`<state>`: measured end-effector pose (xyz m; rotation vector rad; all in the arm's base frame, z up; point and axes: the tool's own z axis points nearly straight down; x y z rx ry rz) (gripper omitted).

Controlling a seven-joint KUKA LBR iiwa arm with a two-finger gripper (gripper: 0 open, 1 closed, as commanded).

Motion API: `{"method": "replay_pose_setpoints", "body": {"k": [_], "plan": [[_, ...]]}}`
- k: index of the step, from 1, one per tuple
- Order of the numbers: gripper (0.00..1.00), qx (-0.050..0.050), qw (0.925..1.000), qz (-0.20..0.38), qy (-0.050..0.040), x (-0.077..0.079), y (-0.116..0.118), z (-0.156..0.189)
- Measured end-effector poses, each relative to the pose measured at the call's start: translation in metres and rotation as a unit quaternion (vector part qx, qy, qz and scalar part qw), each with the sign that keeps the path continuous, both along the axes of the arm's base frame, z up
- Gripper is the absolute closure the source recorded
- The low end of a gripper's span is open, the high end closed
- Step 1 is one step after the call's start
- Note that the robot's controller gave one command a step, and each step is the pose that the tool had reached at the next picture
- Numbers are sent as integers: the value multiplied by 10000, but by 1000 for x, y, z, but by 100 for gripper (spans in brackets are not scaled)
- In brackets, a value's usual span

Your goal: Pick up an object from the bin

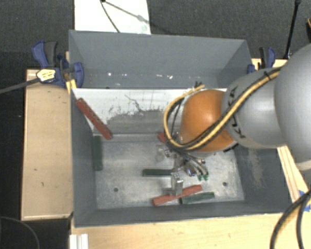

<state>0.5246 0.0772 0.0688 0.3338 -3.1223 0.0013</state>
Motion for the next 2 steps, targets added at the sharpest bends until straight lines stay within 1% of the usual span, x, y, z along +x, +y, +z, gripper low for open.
{"method": "replay_pose_setpoints", "body": {"k": [1,2], "plan": [[100,11,10000,1,-15,0,2,3],[100,19,10000,-32,-56,-7,29,132]]}}
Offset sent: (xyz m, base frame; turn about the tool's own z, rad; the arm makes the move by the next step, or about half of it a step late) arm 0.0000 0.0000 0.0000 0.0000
